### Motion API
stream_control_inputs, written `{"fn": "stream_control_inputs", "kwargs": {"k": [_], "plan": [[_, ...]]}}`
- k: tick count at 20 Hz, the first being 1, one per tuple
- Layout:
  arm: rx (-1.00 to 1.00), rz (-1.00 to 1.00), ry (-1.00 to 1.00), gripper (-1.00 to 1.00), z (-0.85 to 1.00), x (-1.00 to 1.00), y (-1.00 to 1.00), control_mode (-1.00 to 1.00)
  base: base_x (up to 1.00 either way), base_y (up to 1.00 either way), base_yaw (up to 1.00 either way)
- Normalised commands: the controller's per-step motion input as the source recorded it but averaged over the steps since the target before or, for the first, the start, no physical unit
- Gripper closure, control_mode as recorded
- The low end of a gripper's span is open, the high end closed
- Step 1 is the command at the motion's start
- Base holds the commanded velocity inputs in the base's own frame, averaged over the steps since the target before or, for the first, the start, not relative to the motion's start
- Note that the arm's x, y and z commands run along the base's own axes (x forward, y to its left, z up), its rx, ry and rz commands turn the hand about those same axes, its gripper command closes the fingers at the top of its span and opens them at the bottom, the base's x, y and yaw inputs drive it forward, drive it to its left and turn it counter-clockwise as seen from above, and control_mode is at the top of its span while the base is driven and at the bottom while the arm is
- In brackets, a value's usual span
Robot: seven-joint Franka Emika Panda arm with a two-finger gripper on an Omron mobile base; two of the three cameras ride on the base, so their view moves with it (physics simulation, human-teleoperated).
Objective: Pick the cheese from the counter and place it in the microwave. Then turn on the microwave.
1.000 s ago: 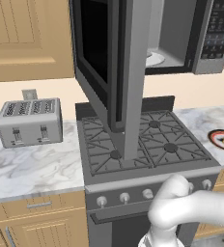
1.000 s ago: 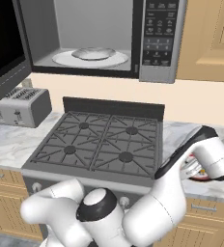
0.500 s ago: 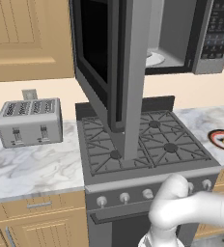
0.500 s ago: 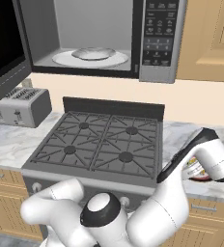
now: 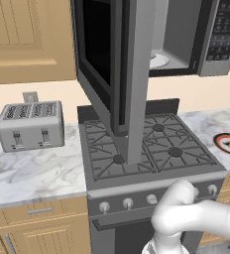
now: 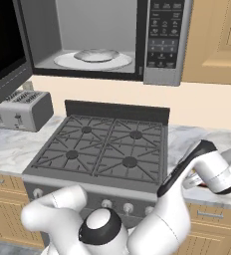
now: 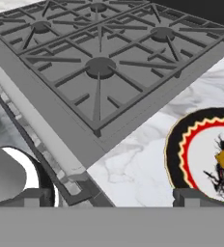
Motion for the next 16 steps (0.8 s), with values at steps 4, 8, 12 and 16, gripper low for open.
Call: {"fn": "stream_control_inputs", "kwargs": {"k": [4, 8, 12, 16], "plan": [[-0.04, -0.02, -0.03, -1.0, 0.0, 0.36, 0.0, -1.0, 0.0, 0.0, 0.0], [-0.04, -0.01, -0.02, -1.0, 0.0, 0.4, 0.0, -1.0, 0.0, 0.0, 0.0], [-0.04, 0.0, -0.02, -1.0, -0.09, 0.4, -0.08, -1.0, 0.0, 0.0, 0.0], [-0.06, 0.0, -0.03, -1.0, -0.16, 0.38, -0.19, -1.0, 0.0, 0.0, 0.0]]}}
